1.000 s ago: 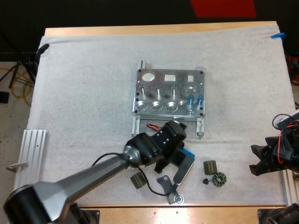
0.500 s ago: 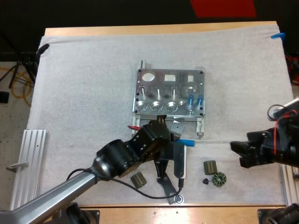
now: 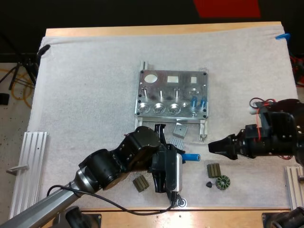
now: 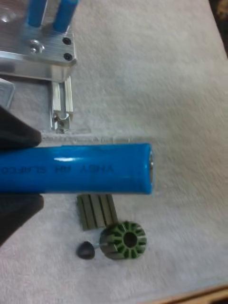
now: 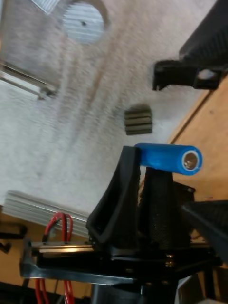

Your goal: Load cells from right to left

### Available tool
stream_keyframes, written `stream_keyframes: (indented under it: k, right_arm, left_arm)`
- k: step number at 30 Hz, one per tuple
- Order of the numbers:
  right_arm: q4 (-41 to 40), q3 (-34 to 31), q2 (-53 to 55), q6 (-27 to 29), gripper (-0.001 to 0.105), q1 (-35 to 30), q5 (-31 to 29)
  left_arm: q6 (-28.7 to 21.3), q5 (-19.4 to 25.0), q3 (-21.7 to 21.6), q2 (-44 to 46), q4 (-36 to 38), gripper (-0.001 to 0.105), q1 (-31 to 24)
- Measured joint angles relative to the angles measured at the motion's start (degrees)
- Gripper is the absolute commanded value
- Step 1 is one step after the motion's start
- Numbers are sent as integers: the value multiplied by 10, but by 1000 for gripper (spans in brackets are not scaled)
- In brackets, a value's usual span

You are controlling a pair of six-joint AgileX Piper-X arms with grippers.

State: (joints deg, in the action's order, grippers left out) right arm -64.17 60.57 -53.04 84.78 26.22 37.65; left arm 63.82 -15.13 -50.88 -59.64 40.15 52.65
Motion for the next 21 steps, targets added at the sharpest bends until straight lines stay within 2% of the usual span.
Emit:
stream_keyframes:
  k: [3,17,19,21]
  right_arm:
    - [1,-1,-9,-2,59,0,20]
    - [25,-2,-48,-31,59,0,28]
    - [25,-2,-48,-33,59,0,28]
    - [25,-2,-48,-34,59,4,27]
  left_arm:
    - [0,-2,0,0,0,0,0]
    - [0,-1,0,0,-35,0,0]
    - [1,4,0,0,-35,0,0]
    - [1,42,0,-7,-35,0,0]
